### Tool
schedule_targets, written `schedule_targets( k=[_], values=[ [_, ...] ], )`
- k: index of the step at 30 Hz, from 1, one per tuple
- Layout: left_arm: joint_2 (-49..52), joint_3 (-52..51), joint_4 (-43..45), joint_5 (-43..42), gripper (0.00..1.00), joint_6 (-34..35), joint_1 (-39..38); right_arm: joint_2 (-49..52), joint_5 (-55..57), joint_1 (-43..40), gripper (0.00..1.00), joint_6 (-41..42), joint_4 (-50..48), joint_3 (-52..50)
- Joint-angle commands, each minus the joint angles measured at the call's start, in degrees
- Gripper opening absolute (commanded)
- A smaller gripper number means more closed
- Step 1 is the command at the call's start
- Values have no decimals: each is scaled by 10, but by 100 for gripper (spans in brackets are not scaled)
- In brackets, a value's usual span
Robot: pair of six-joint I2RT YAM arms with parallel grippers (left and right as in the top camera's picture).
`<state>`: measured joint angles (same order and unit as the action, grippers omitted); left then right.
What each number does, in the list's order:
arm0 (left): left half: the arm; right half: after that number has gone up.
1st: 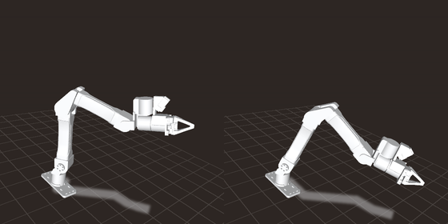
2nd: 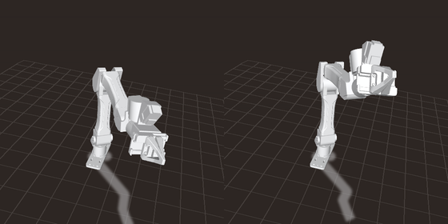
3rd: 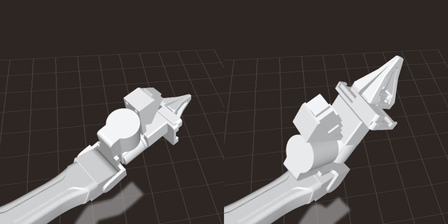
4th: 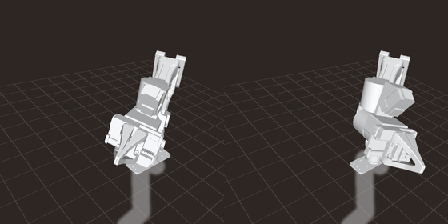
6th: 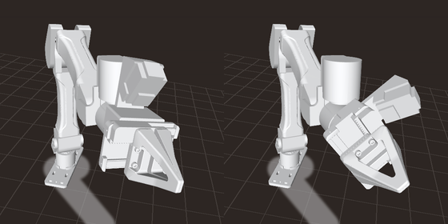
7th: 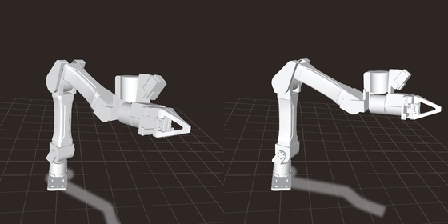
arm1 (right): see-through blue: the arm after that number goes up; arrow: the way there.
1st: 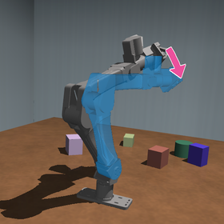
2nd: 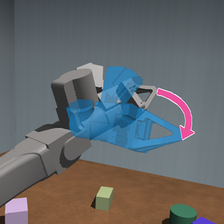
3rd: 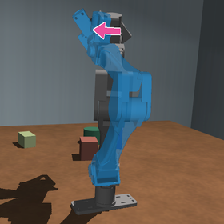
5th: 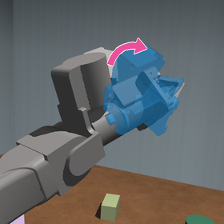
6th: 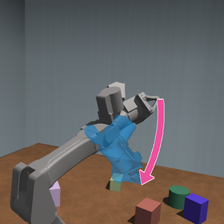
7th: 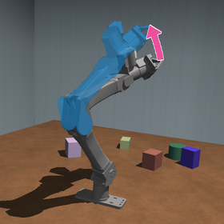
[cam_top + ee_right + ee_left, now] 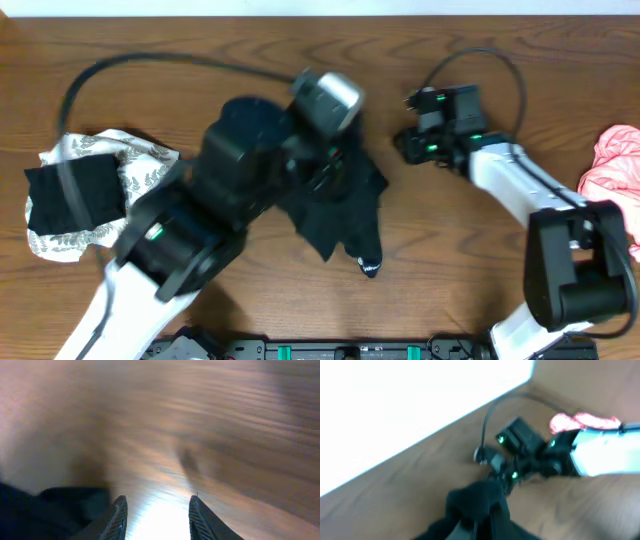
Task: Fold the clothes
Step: 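Lift the black garment with the left gripper and bring right gripper to it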
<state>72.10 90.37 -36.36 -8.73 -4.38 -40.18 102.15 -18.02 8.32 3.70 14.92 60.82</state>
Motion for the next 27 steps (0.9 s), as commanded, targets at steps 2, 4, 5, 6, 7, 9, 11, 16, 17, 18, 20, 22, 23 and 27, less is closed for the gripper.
schedule_targets(
  k=[2, 4, 5, 6, 7, 9, 11, 16, 17, 18, 20, 22, 23, 27],
  values=[
    [92, 40, 82, -167, 6, 19, -9, -74, 62, -84, 39, 41, 41, 7],
    [137, 79, 93, -222, 6, 24, -27, -98, 76, -116, 39, 40, 66, 7],
    [156, 100, 89, -235, 6, 23, -39, -108, 77, -130, 39, 40, 72, 7],
    [174, 125, 80, -237, 6, 21, -54, -118, 75, -144, 39, 44, 74, 7],
    [187, 150, 63, -236, 6, 5, -70, -127, 71, -156, 40, 53, 74, 7],
    [197, 187, 27, -222, 6, -17, -92, -138, 63, -167, 40, 59, 74, 7],
    [195, 218, -16, -179, 6, -25, -104, -145, 58, -173, 39, 59, 75, 7],
    [156, 262, -121, -124, 6, -48, -103, -144, 58, -167, 40, 59, 68, 7],
    [142, 263, -148, -65, 6, -48, -103, -144, 57, -163, 41, 59, 66, 7],
    [132, 263, -166, -26, 6, -48, -103, -144, 55, -161, 42, 58, 65, 7],
    [108, 263, -211, 74, 6, -49, -103, -144, 27, -151, 43, 27, 65, 7],
    [93, 263, -239, 113, 6, -55, -103, -144, -32, -139, 46, -29, 65, 7],
    [86, 262, -252, 116, 6, -64, -103, -144, -64, -132, 50, -62, 65, 7],
    [76, 262, -266, 116, 6, -77, -103, -144, -110, -107, 62, -118, 62, 7]
  ],
)
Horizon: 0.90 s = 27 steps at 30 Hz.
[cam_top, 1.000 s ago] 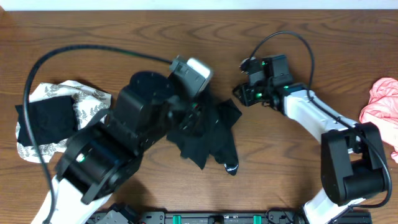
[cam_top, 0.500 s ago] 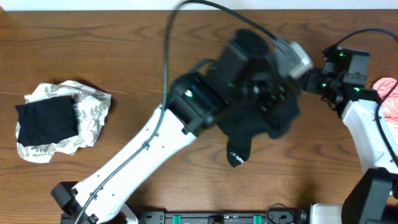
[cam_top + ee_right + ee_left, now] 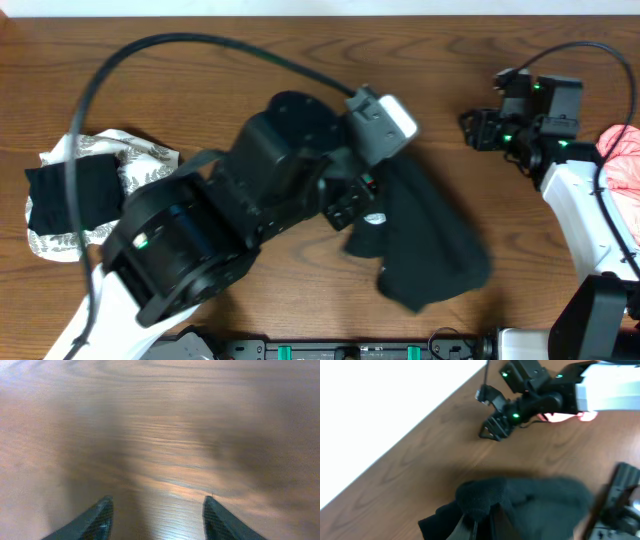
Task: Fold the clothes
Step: 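Lift the black garment with the left gripper and bring right gripper to it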
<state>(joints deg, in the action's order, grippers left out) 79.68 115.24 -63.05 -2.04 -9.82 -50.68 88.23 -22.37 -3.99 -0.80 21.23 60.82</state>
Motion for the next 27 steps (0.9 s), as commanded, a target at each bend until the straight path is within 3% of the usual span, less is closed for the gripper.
schedule_targets(
  k=[1, 7, 18, 27],
  values=[
    [0, 14, -1, 49, 6, -22, 2, -5, -66, 24, 68, -80, 2, 7],
    [7, 14, -11, 81, 6, -37, 2, -5, -94, 61, 78, -128, 38, 7],
    [14, 14, 23, 256, 6, -34, 2, -5, -146, 100, 77, -42, 94, 7],
    [26, 14, 82, 358, 6, -34, 15, -5, -212, 162, 77, -58, 148, 7]
  ],
)
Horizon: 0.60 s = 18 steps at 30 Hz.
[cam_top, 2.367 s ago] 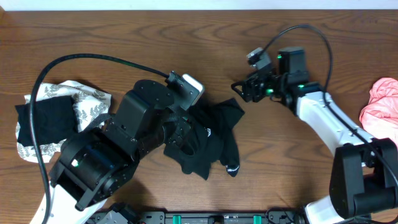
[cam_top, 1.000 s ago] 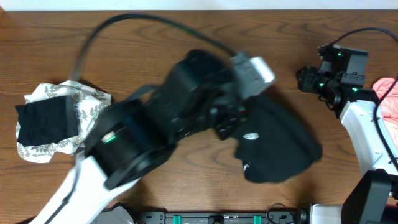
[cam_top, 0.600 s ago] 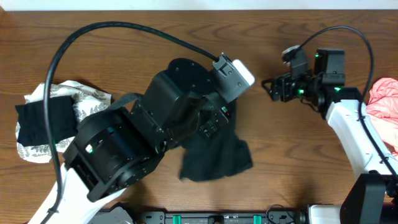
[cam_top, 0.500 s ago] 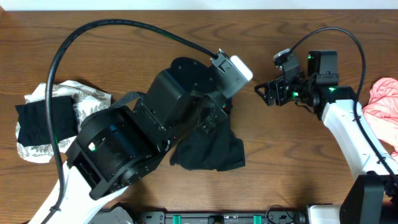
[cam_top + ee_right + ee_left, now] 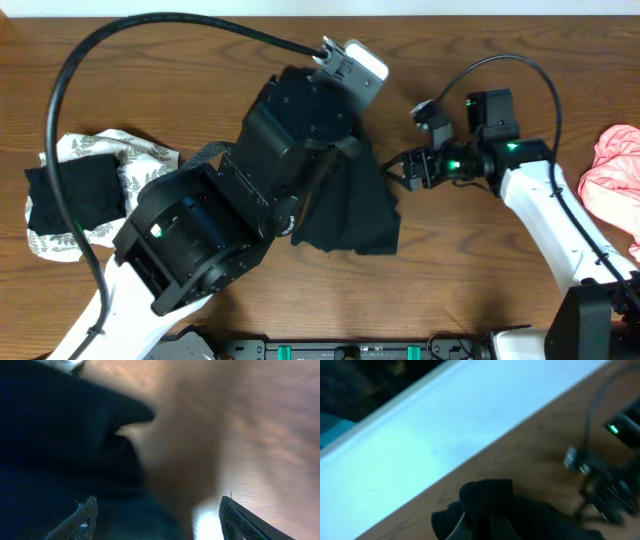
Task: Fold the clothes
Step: 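Lift the black garment with the left gripper and bring right gripper to it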
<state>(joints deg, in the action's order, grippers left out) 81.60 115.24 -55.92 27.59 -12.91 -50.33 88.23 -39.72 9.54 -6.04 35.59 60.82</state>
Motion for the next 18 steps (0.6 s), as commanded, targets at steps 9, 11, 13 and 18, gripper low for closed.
schedule_targets(
  k=[9, 11, 13, 18],
  values=[
    [34, 14, 10, 61, 6, 29, 82, -26, 65, 82, 75, -27, -6, 7],
    [37, 14, 10, 61, 6, 29, 87, -43, 70, 89, 73, -47, -9, 7],
    [38, 14, 10, 59, 6, 29, 88, -60, 70, 98, 73, -61, -15, 7],
    [38, 14, 19, 39, 6, 33, 88, -78, 89, 139, 73, -78, -25, 7]
  ],
)
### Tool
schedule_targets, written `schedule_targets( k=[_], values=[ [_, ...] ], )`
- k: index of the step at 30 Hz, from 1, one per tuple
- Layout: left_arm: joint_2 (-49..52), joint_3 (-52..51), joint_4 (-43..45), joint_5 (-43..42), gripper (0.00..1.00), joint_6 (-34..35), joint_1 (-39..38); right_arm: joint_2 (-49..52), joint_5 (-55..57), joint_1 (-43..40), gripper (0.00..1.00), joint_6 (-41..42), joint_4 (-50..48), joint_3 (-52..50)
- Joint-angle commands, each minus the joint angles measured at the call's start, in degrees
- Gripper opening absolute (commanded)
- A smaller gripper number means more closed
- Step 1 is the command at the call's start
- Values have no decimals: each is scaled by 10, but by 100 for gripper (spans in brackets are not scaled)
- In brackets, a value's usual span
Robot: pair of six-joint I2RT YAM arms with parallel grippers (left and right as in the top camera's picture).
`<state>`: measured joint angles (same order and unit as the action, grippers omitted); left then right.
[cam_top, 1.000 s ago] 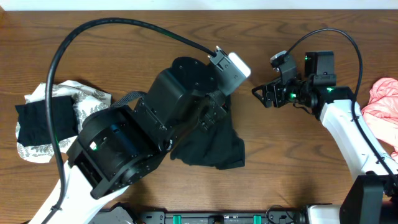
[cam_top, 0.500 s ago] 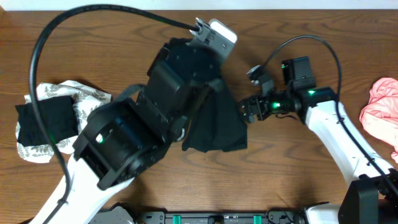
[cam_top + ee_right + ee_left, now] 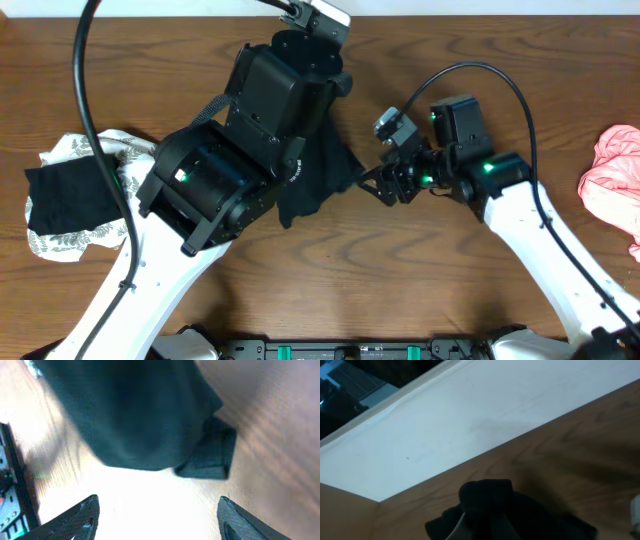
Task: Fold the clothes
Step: 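Lift the black garment with the left gripper and bring right gripper to it, then grasp the shirt's other end with the right gripper and pull it rightward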
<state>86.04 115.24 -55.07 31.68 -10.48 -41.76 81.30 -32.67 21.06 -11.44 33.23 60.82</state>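
Note:
A black garment [image 3: 318, 172] hangs bunched from my left gripper [image 3: 482, 529], which is shut on its top fold [image 3: 486, 499] near the table's far edge. In the overhead view the left arm's bulk hides that gripper. My right gripper [image 3: 374, 186] stands wide open just right of the garment's hanging edge, with nothing between its fingers. Through the right wrist camera the garment's dark body [image 3: 131, 412] and a hem corner [image 3: 210, 457] lie ahead of the right gripper [image 3: 160, 520].
A white leaf-patterned cloth [image 3: 135, 160] with a black piece [image 3: 70, 195] on it lies at the left. A pink cloth [image 3: 612, 168] sits at the right edge. A white wall [image 3: 485, 405] borders the table's far side. Cables arc above both arms.
My left gripper has carried the black garment toward the table's far edge. The right gripper, still wide open, has shifted left and now faces the garment's hem at close range.
First the left gripper held the garment at mid-table with the right gripper open close beside it. Then the garment was out to the front right and the right gripper far right. Then the garment was back at centre, right gripper near; now both sit further back.

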Motion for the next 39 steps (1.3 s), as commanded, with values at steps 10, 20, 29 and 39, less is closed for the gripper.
schedule_targets(
  k=[10, 20, 29, 39],
  values=[
    [-6, 14, 12, -10, 6, 9, 2, 4, 132, 89, 70, 3, -83, 2],
    [-9, 14, 12, -12, 6, 13, 2, 76, 153, 97, 61, 12, -138, 2],
    [-15, 14, 13, -12, 6, 13, 2, 76, 248, 96, 49, 28, -142, 2],
    [-15, 14, 14, -12, 6, 14, 2, 85, 219, 97, 48, 28, -166, 2]
  ],
)
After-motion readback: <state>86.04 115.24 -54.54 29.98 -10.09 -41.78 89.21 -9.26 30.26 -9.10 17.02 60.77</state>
